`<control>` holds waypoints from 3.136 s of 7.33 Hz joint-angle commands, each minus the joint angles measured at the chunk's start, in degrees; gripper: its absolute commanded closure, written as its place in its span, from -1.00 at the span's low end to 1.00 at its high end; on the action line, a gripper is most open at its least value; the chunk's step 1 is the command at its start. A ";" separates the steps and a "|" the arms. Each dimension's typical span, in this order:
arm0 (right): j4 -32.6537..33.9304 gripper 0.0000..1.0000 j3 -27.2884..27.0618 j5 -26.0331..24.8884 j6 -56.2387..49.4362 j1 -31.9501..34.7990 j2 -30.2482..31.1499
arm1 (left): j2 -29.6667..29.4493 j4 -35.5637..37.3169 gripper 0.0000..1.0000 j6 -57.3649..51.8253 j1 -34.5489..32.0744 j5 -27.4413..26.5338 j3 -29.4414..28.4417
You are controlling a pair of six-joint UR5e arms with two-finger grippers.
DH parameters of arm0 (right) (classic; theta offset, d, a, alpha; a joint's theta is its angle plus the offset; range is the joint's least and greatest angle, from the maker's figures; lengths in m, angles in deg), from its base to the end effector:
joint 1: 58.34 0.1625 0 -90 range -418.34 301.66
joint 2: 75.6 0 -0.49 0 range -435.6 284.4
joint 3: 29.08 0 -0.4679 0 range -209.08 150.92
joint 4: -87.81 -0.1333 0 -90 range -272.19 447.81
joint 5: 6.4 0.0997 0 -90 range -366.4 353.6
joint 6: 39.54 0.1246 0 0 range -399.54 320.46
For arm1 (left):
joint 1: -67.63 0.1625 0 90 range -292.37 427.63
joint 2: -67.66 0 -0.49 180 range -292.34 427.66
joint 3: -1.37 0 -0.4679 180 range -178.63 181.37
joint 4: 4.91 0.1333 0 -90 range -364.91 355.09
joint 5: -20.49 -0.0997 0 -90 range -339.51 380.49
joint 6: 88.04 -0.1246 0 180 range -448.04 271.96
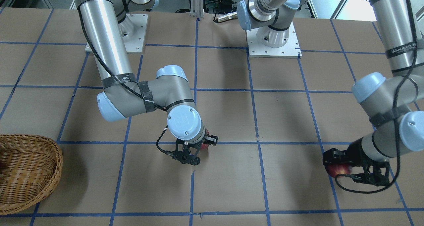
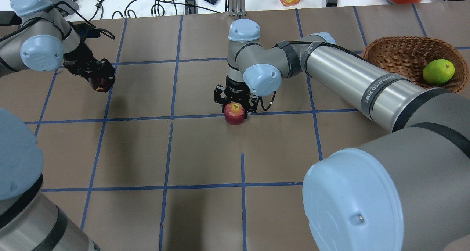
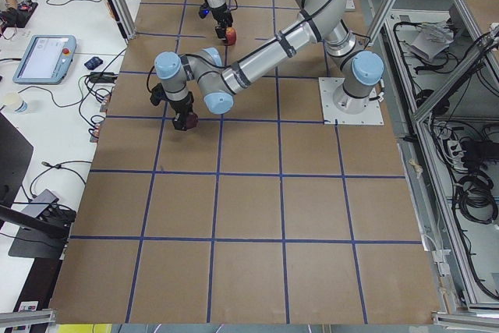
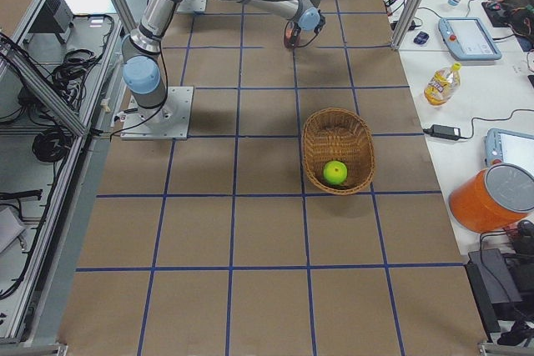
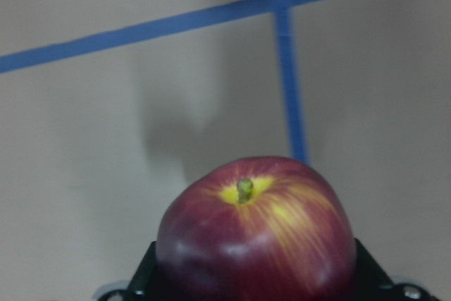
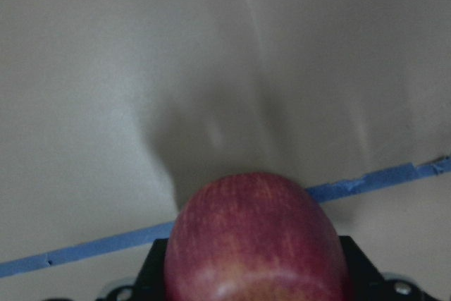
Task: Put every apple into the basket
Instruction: 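Carry red apple to basket with right gripper while left brings other to center, then release red apple into basket while left gripper releases its apple at center, then raise left gripper away while right gripper moves toward center red apple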
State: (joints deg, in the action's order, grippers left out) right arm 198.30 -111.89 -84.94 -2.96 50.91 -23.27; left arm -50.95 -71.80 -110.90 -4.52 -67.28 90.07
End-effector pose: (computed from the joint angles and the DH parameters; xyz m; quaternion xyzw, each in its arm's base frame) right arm 0.4063 -0.6840 0.1755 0.1579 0.9786 0.1231 0.0473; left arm 0.0955 -0.7474 0.2465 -0.0430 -0.9982 -0.0276 0.0310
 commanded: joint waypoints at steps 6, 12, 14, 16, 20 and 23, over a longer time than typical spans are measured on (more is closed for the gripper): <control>-2.65 1.00 1.87 -13.52 -20.73 -28.07 9.90 | 0.95 19.15 -0.05 60.71 -36.35 6.21 11.84; 3.59 1.00 2.13 -14.00 -52.92 -44.56 5.60 | 1.62 18.48 -1.00 58.98 -37.72 5.68 10.97; 3.68 1.00 1.26 -16.27 -52.92 -44.56 4.19 | 6.70 4.83 -1.00 57.32 -35.44 5.60 7.21; 3.68 1.00 1.25 -17.51 -53.10 -45.08 2.70 | 14.07 -8.28 -1.00 45.66 -34.38 2.10 2.55; 1.76 -1.00 1.69 -17.43 -52.58 -45.88 3.30 | 27.09 -22.89 -1.00 23.51 -25.08 -0.55 1.29; -7.87 -1.00 2.04 -13.57 -49.61 -39.24 10.84 | 30.45 -24.51 -1.00 16.18 -20.14 -0.64 3.57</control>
State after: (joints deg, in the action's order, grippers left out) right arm 195.05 -110.03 -99.93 -54.61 7.73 -15.72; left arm -21.82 -95.62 -92.67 -26.32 -67.83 92.61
